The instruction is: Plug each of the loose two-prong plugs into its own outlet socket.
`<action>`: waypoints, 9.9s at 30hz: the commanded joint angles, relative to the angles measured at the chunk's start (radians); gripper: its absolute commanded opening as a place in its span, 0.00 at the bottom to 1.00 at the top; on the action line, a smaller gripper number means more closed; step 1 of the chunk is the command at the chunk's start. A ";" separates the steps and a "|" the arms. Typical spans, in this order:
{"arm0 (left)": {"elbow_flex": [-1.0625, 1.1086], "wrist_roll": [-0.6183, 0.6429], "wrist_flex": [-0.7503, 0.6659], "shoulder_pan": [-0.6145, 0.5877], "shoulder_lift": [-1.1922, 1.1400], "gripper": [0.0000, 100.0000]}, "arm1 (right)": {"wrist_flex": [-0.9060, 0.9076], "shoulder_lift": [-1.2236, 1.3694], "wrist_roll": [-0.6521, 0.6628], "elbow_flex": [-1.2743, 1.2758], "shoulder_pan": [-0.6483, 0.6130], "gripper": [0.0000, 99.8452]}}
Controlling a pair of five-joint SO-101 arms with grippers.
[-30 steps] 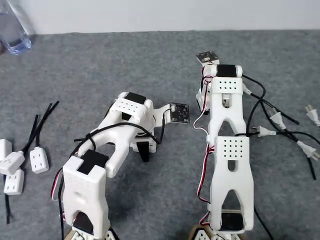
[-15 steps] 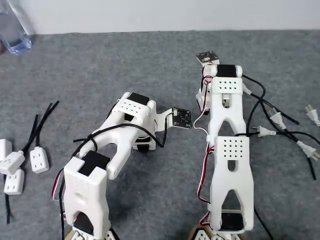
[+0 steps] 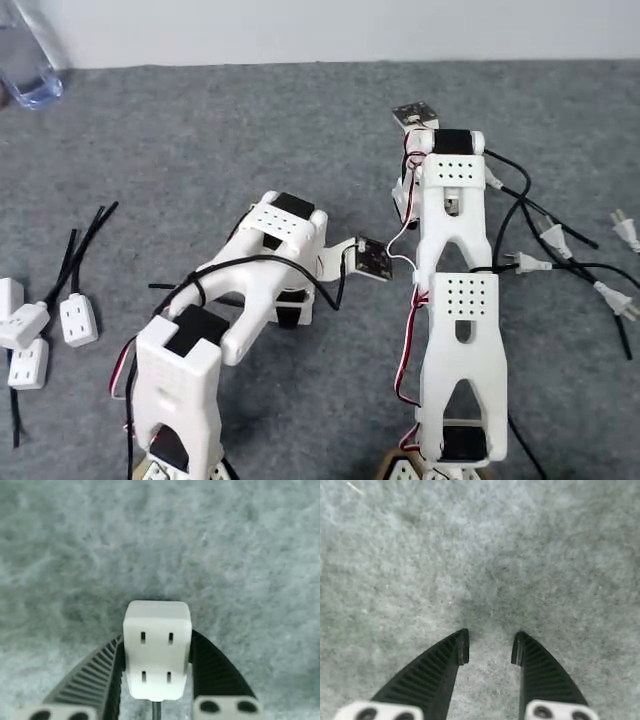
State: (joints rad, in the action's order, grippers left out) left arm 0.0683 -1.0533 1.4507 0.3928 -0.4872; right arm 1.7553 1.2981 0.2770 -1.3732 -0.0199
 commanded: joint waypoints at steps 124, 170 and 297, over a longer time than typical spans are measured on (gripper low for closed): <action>1.618 0.638 -0.436 -0.795 2.259 0.32 | -0.289 -0.779 1.283 0.815 0.570 0.21; 1.621 0.637 -0.661 -0.792 2.036 0.32 | -0.220 -0.507 1.834 0.761 0.521 0.28; 1.621 0.637 -0.661 -0.792 2.036 0.32 | -0.153 -0.321 1.554 0.605 0.470 0.01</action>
State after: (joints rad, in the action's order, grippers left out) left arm 1.6947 -0.4104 0.8201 -0.4051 1.5535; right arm 1.5390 0.9973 1.9080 -0.7948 0.4542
